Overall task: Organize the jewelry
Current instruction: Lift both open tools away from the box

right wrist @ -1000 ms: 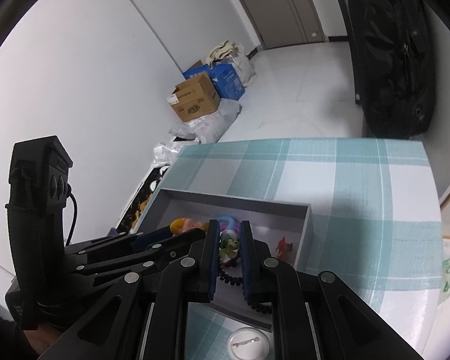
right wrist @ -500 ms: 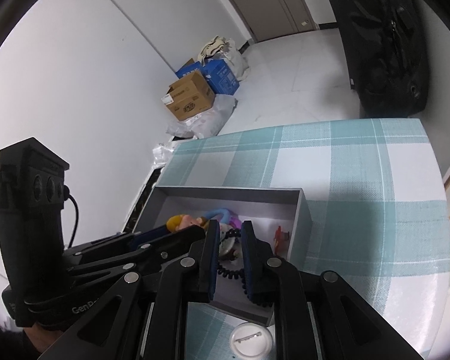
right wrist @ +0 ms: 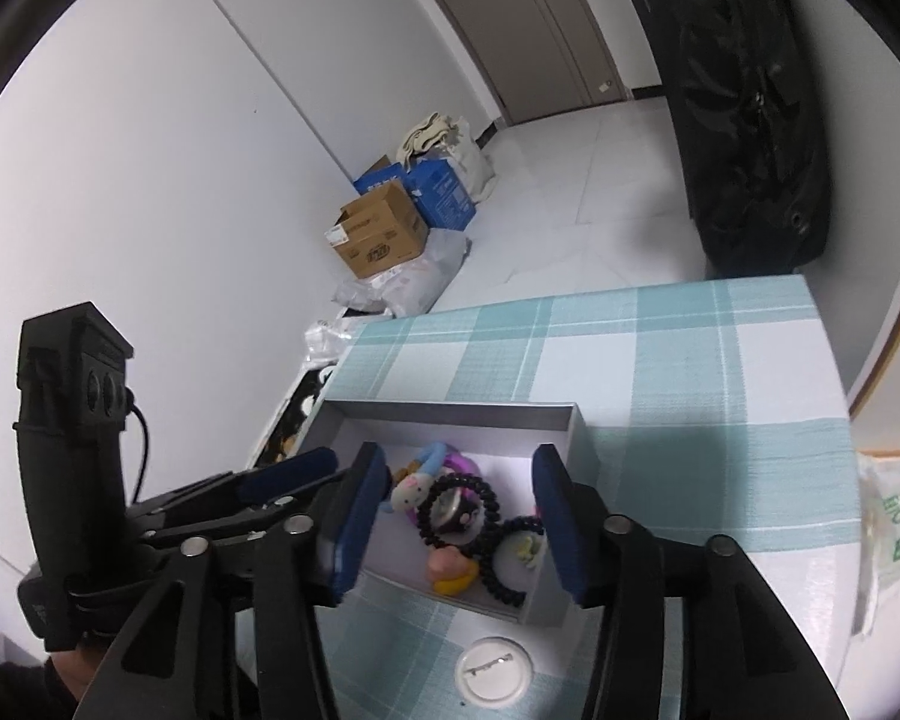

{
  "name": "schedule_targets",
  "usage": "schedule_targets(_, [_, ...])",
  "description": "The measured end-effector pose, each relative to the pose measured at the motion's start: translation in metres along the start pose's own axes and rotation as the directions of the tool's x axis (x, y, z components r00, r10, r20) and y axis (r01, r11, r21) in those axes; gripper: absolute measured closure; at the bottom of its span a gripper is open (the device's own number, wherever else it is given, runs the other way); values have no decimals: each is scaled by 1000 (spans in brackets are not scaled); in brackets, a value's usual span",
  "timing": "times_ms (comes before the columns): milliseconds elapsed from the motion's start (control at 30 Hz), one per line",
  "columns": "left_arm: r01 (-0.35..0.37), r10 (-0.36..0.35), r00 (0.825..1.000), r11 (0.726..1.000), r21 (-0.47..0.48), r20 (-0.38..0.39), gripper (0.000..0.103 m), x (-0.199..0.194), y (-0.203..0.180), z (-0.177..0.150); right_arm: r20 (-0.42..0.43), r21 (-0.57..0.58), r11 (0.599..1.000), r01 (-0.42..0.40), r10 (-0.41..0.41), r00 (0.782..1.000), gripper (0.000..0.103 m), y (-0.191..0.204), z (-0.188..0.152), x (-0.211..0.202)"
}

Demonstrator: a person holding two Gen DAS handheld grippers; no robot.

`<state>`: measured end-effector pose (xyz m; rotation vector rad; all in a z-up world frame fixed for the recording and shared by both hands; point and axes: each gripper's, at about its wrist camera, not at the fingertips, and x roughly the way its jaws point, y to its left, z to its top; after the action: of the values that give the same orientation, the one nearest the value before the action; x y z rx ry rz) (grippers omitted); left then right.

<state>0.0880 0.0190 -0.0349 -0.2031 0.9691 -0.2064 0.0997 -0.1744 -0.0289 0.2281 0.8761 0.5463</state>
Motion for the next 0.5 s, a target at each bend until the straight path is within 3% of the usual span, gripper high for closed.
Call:
schedule_targets(67, [-16,16,1000,1000,16,4,51,-2,-2,-2,6,-23,1000,16,-16,1000,34,3,-3,-4])
schedule_targets(333, [-21,20,1000,998,56,24,47,-17,-8,-12,13,-70,996,47,-46,999,24,6,-16,-16])
schedule_targets(500, [-78,74,995,995,58,61,40,-26,-4,-24,-7,-127,987,95,-97,995,18,8,-29,-20])
